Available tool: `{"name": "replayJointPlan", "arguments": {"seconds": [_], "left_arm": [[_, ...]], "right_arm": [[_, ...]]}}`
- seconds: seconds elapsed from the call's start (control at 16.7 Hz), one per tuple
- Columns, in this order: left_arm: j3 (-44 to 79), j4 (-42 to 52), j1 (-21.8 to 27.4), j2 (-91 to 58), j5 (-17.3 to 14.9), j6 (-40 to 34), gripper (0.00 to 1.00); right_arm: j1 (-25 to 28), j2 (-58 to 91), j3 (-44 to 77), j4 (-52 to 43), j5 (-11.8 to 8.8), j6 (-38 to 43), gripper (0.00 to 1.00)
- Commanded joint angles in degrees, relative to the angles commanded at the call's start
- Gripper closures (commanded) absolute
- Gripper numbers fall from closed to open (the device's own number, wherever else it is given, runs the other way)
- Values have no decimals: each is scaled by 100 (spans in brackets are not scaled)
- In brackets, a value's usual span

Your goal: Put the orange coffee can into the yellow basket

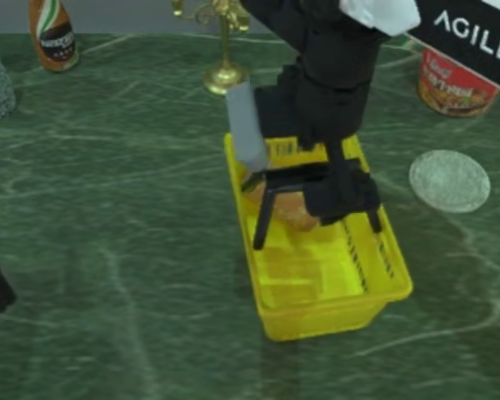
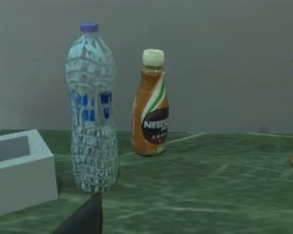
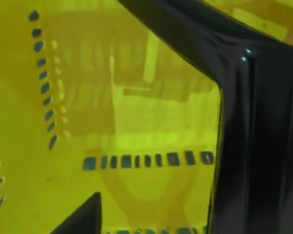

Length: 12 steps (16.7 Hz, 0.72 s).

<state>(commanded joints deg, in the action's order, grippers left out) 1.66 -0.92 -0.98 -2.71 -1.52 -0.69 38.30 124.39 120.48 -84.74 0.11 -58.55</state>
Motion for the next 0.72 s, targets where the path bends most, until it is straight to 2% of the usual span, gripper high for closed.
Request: {"name": "replayJointPlan", "arguments": {"seconds": [0.18, 0.72], "left_arm": [[-167, 92, -16, 271, 152, 69, 0], [-167, 92, -16, 271, 152, 69, 0]], "right_arm": [[86, 223, 257, -169, 7, -131, 0], [87, 162, -183, 209, 7, -132, 0]]}}
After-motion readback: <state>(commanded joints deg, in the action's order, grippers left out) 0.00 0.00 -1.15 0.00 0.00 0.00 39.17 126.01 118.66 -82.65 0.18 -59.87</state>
